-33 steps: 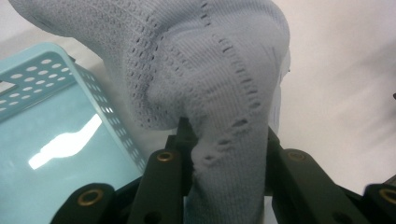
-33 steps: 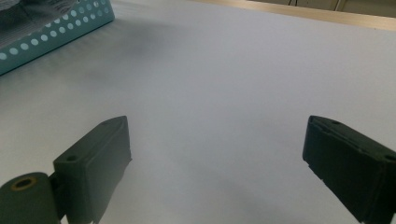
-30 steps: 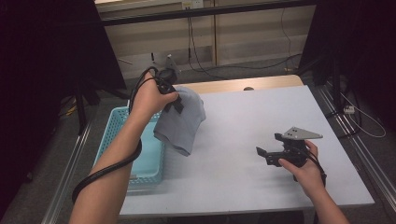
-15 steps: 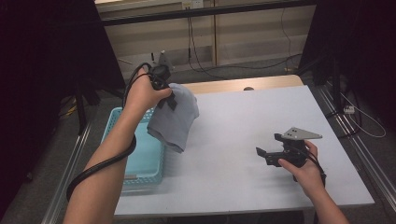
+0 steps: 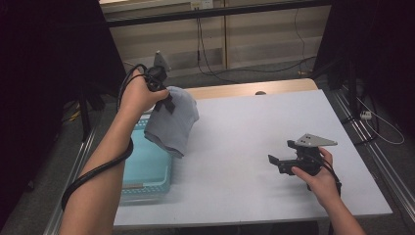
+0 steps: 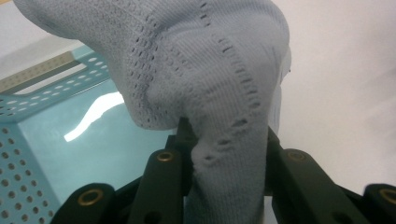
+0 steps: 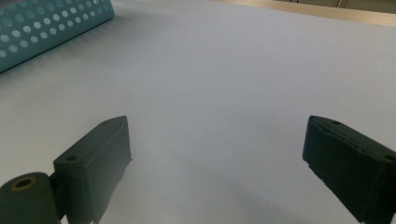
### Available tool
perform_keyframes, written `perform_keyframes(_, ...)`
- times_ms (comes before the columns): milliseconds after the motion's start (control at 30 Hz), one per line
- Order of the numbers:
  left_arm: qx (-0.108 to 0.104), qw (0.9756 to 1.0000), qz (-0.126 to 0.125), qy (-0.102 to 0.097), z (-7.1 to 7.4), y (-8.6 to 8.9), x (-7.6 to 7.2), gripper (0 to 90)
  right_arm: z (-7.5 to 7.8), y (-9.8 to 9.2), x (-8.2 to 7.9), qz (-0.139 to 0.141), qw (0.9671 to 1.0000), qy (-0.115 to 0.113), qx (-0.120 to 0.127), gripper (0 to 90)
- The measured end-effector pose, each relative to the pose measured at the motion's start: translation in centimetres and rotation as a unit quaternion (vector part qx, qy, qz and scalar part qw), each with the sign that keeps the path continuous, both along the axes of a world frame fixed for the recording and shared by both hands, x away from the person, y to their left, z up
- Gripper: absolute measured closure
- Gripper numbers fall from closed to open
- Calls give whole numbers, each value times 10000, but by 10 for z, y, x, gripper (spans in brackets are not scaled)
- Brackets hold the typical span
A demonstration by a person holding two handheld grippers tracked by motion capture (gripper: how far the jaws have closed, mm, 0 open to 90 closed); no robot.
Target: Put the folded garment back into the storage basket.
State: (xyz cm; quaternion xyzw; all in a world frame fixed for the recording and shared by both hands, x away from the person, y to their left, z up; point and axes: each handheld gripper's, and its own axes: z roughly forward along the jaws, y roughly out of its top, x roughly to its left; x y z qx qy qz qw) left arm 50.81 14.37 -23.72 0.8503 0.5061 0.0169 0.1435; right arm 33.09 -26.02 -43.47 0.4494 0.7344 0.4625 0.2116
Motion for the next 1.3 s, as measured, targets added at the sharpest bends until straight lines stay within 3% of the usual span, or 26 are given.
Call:
perform_keyframes(633,-76,9995,304,-1,-2,27,4,719,-1,1,0,32,10000,26,-6,72)
perform_keyframes(933,-131,9988,466,-3,8,36,7,721,-1,0,1,28,10000,28,8,72)
perform_keyframes(1300,108,9984,546,-44,17,48,7,721,-1,0,1,26,10000,30,16,72)
